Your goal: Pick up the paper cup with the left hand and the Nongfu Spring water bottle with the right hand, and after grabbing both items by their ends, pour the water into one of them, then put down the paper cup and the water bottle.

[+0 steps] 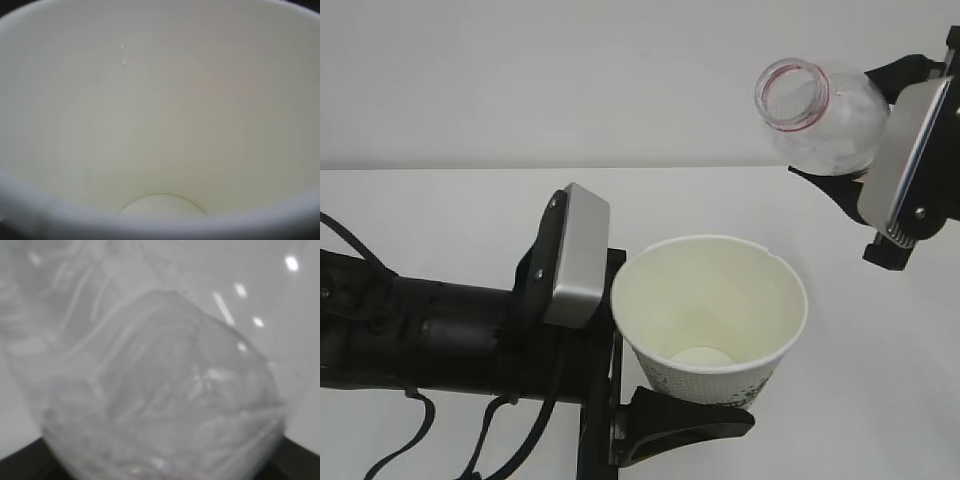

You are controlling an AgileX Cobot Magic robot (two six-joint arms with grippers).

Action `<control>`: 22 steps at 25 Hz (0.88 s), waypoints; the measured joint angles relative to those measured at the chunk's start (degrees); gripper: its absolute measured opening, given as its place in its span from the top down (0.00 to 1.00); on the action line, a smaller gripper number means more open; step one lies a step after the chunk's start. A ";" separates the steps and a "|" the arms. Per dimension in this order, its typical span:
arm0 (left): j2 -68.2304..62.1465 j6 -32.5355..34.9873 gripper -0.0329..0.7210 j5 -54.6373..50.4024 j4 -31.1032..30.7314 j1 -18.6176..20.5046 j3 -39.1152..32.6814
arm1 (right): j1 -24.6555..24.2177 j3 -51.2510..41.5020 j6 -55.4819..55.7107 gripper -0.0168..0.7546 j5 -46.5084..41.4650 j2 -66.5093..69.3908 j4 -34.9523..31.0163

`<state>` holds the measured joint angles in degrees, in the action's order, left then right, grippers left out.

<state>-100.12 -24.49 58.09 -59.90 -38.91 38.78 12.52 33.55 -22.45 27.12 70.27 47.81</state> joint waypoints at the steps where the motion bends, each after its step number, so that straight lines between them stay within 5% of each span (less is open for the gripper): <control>1: 0.00 0.00 0.23 0.90 -0.10 0.00 0.00 | 0.00 0.00 -0.61 0.32 0.00 0.00 0.00; 22: 0.00 0.00 0.23 -0.89 4.35 0.00 0.00 | 0.00 0.00 -9.41 0.32 0.48 0.00 -1.69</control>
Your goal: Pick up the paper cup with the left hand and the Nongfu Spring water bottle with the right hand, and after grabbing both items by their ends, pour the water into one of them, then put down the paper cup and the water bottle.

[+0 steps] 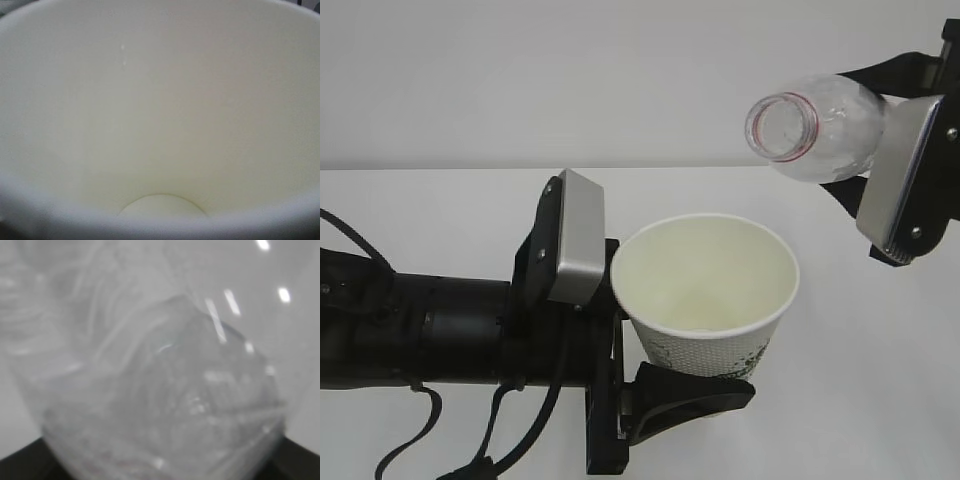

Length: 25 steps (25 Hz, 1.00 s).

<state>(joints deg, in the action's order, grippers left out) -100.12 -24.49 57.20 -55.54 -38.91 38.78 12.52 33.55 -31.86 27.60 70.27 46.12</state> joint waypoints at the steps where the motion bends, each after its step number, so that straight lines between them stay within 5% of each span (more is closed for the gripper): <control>1: 0.00 -0.13 0.23 0.00 0.00 0.00 0.00 | 0.00 0.00 -0.91 0.32 0.00 0.00 -0.62; 11: -0.99 -0.63 0.23 -1.74 2.38 -4.02 0.00 | 0.00 0.00 -5.59 0.32 0.74 0.00 -3.01; 25: -2.10 2.36 0.23 -1.72 8.20 -4.17 0.02 | 0.00 0.00 -10.41 0.32 0.96 0.00 -4.56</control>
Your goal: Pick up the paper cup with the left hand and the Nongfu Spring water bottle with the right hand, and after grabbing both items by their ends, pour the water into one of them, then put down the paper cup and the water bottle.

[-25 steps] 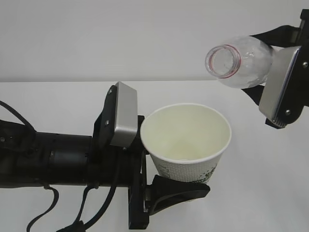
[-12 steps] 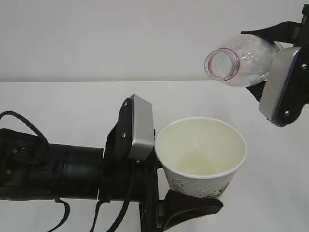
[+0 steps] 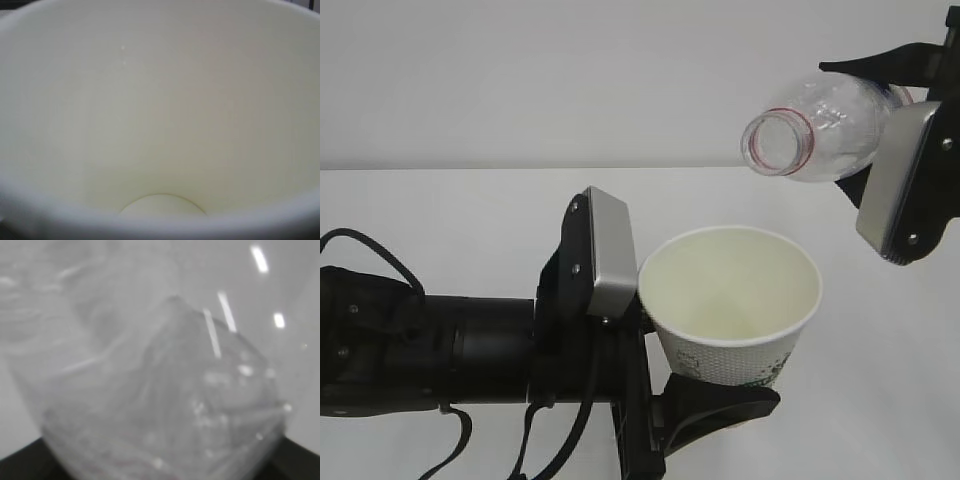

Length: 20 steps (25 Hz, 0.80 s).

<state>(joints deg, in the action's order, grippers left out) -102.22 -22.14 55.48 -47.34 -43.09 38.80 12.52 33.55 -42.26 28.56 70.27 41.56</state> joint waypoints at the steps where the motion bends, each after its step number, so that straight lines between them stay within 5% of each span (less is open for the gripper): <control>1: 0.00 0.02 0.23 0.00 0.59 0.00 0.00 | 0.00 0.00 -1.07 0.32 0.11 0.00 -0.62; 20: 0.00 2.62 0.23 0.00 4.96 0.00 0.10 | 0.00 0.00 -13.24 0.32 0.33 0.00 -9.72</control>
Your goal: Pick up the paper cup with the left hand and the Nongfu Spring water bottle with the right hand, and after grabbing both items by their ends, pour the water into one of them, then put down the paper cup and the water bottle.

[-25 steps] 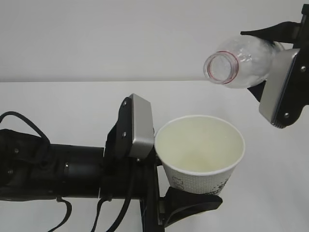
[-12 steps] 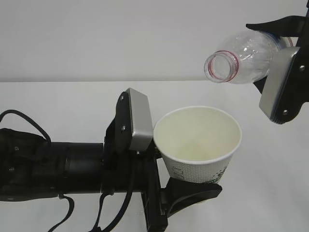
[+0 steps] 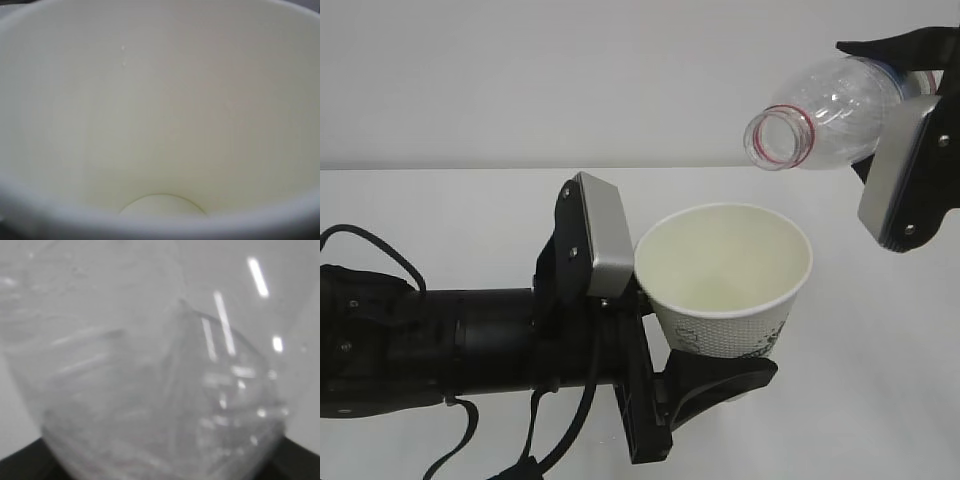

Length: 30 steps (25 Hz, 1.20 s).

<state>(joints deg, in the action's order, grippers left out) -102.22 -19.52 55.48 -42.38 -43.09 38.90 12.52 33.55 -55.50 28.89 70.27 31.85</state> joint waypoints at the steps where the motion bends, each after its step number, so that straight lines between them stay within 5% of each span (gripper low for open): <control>1: 0.00 -0.01 0.23 0.00 0.09 0.00 0.00 | 0.00 0.00 -0.46 0.32 0.13 0.00 -0.14; 30: 0.00 -0.01 0.23 -2.38 -2.04 0.00 0.00 | 0.00 0.00 -5.60 0.32 2.05 0.00 -0.78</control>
<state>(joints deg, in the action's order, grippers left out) -102.22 -19.52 53.09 -44.43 -43.09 38.90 12.52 33.55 -61.10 30.95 70.27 31.06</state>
